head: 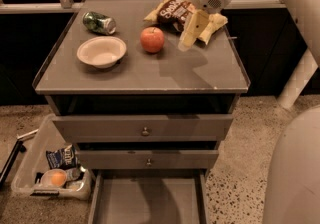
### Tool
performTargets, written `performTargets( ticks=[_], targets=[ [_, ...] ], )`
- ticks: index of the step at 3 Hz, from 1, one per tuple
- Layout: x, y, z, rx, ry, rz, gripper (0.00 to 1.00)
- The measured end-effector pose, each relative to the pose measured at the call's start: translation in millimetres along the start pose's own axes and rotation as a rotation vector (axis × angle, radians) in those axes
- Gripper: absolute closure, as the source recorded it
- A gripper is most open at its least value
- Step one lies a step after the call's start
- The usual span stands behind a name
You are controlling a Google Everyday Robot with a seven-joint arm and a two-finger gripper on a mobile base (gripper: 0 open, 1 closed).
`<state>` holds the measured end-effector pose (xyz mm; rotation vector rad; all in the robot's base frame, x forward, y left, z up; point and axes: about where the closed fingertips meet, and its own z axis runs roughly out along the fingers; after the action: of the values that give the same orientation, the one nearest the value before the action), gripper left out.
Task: Place apple into bottom drawer
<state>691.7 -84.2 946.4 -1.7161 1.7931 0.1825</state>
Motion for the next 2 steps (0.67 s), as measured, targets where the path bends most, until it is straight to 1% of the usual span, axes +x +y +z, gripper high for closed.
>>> performTargets(
  ticks=[1,2],
  targets=[
    [-1,1,4,0.000,-0.002,-0.002,0.00],
    [-7,-5,26,-0.003,-0.051,0.005,0.00]
  ],
)
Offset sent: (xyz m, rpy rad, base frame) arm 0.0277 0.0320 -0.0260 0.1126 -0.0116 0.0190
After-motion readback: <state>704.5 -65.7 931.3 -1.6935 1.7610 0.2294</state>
